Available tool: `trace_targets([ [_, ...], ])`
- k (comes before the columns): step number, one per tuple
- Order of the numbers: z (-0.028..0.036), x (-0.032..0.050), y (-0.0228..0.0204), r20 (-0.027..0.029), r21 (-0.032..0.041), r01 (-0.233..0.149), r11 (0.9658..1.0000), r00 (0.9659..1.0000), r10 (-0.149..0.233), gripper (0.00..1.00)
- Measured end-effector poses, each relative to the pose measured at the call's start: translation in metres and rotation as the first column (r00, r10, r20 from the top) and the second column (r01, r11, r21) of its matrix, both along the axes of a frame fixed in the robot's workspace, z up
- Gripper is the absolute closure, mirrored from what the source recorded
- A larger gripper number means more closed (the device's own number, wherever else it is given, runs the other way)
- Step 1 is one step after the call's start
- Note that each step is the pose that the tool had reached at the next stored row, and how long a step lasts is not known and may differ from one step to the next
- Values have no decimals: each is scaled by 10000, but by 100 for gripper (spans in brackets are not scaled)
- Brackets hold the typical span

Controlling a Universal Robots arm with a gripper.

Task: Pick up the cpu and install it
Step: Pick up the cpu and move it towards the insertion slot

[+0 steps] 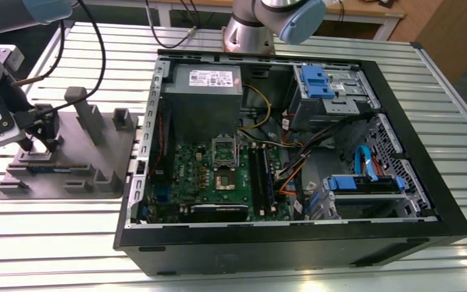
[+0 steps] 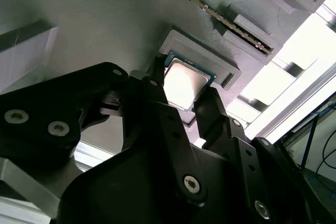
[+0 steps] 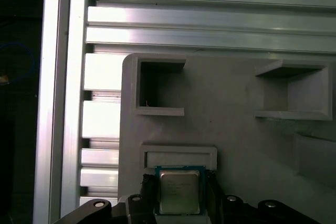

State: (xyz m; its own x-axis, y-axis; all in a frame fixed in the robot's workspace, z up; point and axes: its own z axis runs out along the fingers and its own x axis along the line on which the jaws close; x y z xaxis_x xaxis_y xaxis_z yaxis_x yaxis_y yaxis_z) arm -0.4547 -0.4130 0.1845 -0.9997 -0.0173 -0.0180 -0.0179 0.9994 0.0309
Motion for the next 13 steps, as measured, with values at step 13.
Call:
trace_targets([
  [13, 2, 0, 0, 1, 0, 0, 10000, 10000, 0, 53],
])
